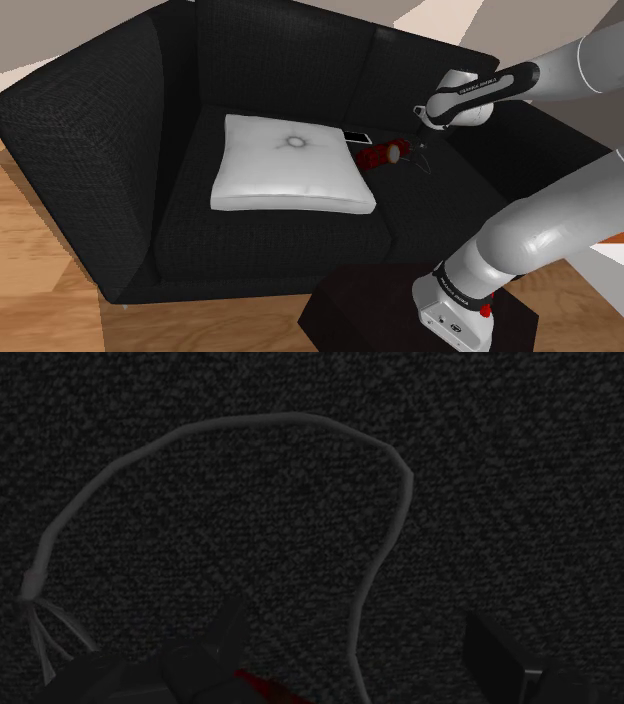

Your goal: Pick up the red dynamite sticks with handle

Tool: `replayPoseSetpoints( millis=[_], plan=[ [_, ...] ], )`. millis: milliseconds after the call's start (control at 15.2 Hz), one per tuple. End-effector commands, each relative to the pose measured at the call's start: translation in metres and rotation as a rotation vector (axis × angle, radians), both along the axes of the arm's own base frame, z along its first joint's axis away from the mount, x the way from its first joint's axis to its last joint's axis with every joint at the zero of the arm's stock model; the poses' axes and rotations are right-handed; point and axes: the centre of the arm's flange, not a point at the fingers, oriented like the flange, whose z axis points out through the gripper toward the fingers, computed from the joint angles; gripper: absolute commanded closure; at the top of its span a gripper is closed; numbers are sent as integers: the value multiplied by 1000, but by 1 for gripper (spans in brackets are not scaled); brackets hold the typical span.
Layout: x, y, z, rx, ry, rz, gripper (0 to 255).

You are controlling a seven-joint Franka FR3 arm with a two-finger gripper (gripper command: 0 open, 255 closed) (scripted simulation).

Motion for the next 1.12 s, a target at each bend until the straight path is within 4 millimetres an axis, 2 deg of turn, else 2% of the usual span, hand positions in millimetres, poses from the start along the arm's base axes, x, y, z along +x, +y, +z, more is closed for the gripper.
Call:
replayPoseSetpoints(
  millis=[0,66,660,1056],
  plan=[
    [0,0,-4,0,-1,0,0],
    [0,0,-3,0,-1,0,255],
    [0,0,-4,0,-1,0,255],
    [0,0,28,0,-1,0,255]
  ],
)
